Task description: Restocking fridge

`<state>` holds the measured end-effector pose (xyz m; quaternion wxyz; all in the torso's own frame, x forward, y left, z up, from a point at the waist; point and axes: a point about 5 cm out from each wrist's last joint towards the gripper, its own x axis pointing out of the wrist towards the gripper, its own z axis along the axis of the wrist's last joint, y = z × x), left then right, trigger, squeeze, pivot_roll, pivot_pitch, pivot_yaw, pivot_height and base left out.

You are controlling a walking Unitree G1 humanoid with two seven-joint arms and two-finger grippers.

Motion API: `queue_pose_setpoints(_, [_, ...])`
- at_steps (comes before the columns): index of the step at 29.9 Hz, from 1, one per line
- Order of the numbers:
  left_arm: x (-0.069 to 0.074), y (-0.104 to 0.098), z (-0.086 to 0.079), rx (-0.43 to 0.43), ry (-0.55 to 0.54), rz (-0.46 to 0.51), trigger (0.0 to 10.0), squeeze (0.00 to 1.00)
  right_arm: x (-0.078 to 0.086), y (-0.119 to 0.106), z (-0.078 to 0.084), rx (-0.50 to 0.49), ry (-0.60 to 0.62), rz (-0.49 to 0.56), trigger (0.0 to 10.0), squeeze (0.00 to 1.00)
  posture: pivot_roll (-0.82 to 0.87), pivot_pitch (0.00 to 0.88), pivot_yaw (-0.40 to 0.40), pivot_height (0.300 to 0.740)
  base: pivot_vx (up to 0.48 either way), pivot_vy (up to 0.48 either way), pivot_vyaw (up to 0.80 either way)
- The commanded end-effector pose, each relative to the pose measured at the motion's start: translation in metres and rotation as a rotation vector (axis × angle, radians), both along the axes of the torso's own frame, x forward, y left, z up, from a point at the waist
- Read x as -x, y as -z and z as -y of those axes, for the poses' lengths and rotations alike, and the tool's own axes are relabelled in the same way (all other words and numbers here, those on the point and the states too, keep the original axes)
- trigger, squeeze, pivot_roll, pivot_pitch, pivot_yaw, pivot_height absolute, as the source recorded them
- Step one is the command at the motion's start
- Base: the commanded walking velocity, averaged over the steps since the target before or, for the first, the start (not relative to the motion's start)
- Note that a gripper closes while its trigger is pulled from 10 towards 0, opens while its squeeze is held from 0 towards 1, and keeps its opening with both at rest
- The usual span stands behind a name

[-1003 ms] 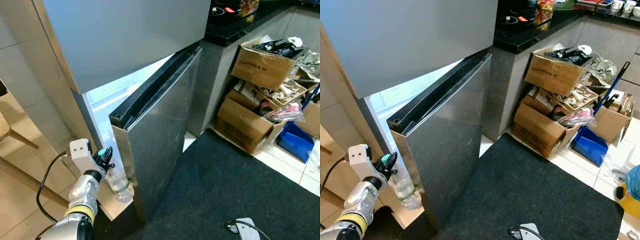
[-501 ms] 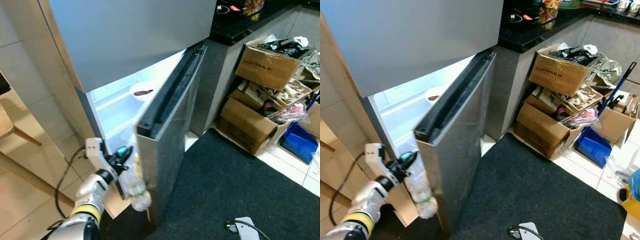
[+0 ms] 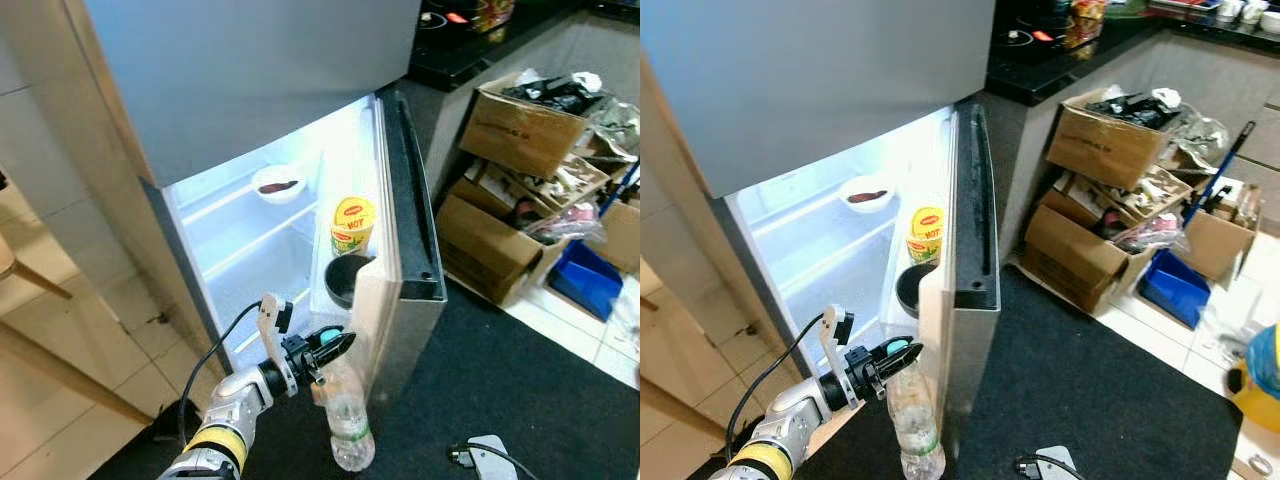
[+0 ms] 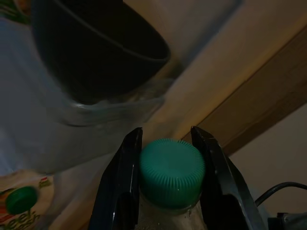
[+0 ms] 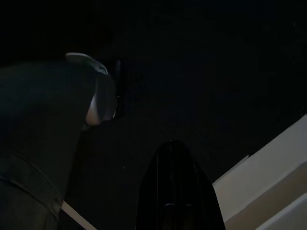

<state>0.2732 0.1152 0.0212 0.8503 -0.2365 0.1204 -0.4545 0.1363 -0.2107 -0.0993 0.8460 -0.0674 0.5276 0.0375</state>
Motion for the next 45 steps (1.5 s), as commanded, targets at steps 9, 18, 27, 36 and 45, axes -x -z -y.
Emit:
queue_pose_setpoints(9, [0.022,0.026,-0.028,-0.184,0.039,-0.109,10.0,0.0,0.001,0.0,-0.001,0.0,-0.013,-0.002,10.0,0.0,-0.04,0.06,-0.018,0.74,0.0,0.0,0.0])
queue_pose_setpoints(18, [0.056,0.064,-0.077,-0.533,-0.145,-0.295,10.0,0.0,0.001,0.001,-0.004,-0.018,-0.014,0.004,10.0,0.0,-0.04,0.062,-0.018,0.74,0.0,0.0,0.0])
queue_pose_setpoints(27, [0.031,0.043,-0.136,-0.501,-0.829,-0.299,10.0,0.0,0.002,0.001,-0.002,-0.011,-0.018,-0.012,10.0,0.0,-0.04,0.061,-0.025,0.74,0.0,0.0,-0.36])
queue_pose_setpoints(36, [-0.002,0.006,-0.147,-0.186,-1.014,-0.186,10.0,0.0,0.002,0.001,-0.002,-0.013,-0.021,-0.01,10.0,0.0,-0.04,0.063,-0.023,0.74,0.0,0.0,-0.8])
queue_pose_setpoints(45, [-0.024,-0.016,-0.138,-0.179,-0.957,-0.067,10.0,0.0,0.002,0.001,-0.003,-0.013,-0.022,-0.008,10.0,0.0,-0.04,0.056,-0.02,0.74,0.0,0.0,-0.8])
